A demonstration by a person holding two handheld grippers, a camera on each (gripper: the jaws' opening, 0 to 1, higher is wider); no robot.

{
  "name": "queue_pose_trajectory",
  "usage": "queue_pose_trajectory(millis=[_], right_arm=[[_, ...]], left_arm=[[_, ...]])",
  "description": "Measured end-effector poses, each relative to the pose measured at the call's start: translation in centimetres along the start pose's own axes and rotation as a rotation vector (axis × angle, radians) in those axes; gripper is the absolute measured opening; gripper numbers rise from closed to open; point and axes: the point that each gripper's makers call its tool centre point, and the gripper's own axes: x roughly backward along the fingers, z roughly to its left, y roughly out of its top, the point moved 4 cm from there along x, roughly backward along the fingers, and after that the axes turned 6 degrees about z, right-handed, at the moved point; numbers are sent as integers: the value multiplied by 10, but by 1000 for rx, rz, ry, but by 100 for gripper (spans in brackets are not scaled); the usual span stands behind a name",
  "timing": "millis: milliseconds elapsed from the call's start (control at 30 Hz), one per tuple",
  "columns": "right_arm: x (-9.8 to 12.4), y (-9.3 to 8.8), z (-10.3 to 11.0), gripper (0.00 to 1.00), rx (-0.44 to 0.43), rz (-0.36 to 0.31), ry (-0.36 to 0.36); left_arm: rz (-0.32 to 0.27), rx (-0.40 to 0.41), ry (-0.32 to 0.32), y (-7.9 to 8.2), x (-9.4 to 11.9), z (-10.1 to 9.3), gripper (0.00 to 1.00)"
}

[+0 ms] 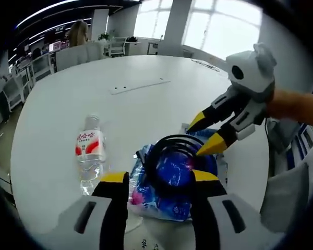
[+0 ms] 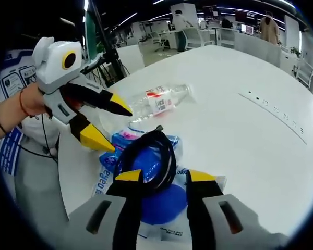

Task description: Arrange the tabletop items into an orderly group along one side of the table until the central work area is clear of visible clutter.

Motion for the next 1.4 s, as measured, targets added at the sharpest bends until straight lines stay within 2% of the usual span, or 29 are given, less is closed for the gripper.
queue_pose_trajectory(millis=[433,633,933,1067,1233,1400], right_arm=[[-11,-4,0,25,-11,19,-3],[-15,-5,0,22,-21,30,-10],[-20,-5,0,16,-27,32,-37],[-21,-4,-1,15,-38,28,-47],[-20,-3,-3,11,-93,5,-57],[-18,-2,-3,8,-157,-13,-55]], left_arm=[[91,43,18,-9,-21,1,25],[129,81,20,-17,-28,3,23],[152,90,16,-18,-36,1,17],[161,78,44,-18,-36,5,12],[162,100,52,-18,-38,5,11],[147,160,56,-17,-37,6,8]])
